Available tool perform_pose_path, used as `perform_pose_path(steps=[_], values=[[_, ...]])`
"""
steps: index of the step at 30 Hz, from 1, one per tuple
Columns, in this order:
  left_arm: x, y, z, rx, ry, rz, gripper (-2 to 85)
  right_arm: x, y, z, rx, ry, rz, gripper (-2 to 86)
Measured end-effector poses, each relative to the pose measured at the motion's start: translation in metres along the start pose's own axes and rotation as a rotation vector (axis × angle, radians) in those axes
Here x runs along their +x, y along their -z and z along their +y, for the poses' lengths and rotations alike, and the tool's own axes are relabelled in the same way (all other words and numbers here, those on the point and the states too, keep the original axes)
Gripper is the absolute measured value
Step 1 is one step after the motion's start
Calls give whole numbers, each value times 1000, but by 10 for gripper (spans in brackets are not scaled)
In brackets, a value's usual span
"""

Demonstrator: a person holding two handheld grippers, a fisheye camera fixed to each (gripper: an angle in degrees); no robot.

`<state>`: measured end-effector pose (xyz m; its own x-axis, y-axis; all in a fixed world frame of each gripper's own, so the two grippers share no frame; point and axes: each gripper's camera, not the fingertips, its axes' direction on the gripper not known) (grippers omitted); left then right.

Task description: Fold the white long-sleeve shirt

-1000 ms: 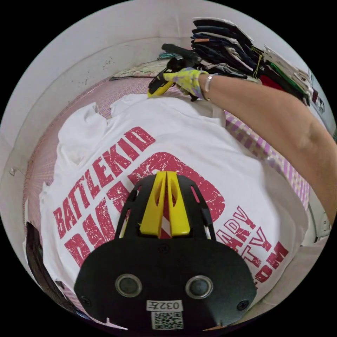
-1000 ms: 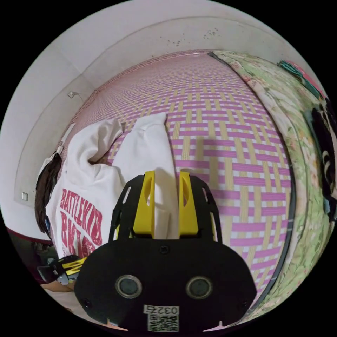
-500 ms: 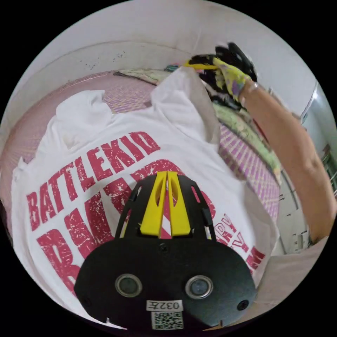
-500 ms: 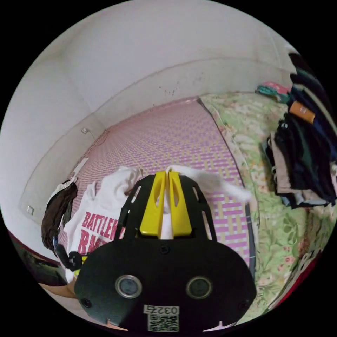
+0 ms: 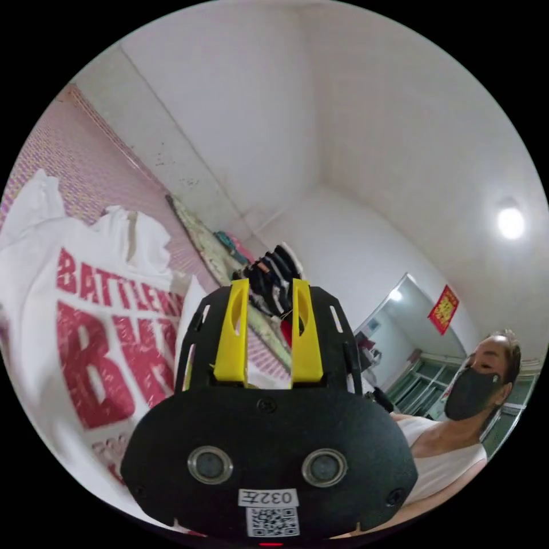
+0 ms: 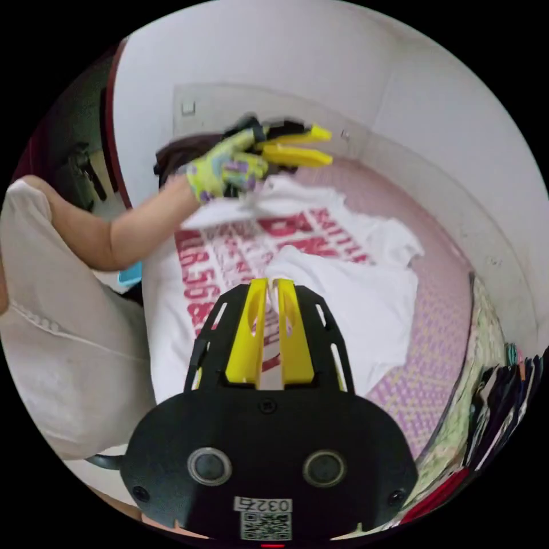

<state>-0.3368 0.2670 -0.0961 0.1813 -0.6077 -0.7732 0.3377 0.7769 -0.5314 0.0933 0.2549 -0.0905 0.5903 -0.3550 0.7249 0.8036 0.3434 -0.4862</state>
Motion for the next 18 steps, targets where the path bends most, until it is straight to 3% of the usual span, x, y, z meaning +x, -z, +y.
perform_pose_path(steps=[5,12,18], values=[[-17,32,70,-108,84,-70,77,28,2,49,32,-232,-323,97],[-18,4,124,-169,131,-51,68,131,0,89,126,-702,-197,81],[8,-44,140,-290,70,-116,67,173,-18,130,141,-908,-292,104]])
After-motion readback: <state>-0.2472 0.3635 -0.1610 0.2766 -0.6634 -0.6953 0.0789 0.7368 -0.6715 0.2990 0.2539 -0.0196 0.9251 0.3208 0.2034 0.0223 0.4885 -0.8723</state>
